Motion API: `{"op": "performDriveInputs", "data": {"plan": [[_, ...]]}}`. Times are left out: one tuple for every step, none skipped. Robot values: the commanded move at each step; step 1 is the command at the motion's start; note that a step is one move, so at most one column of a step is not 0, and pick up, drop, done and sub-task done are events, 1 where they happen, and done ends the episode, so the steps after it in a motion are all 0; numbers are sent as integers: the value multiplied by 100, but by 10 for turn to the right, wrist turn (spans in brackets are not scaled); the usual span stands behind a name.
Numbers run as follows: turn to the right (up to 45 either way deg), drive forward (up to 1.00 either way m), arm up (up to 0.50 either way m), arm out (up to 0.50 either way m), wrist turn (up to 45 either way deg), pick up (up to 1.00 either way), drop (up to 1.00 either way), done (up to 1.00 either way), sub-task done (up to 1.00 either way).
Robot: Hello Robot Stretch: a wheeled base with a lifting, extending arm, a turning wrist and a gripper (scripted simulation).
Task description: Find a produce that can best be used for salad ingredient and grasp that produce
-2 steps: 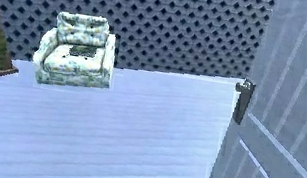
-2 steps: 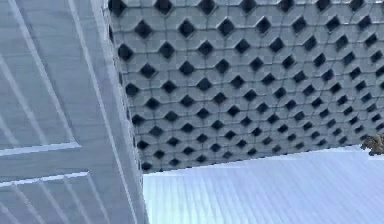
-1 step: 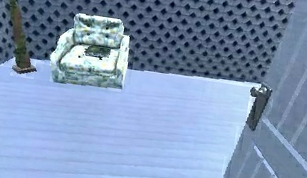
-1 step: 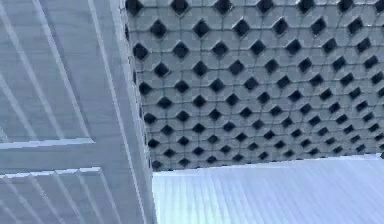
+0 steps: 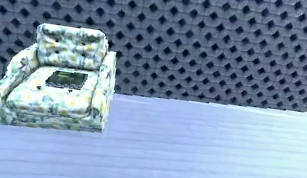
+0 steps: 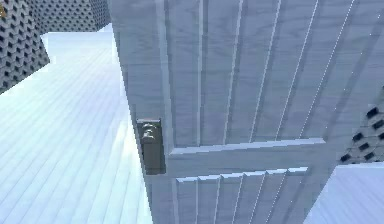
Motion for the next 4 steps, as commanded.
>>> {"op": "performDriveInputs", "data": {"plan": [[0,35,0,0,0,0,0,0,0],[330,0,0,0,0,0,0,0,0],[0,50,0,0,0,0,0,0,0],[450,0,0,0,0,0,0,0,0]]}}
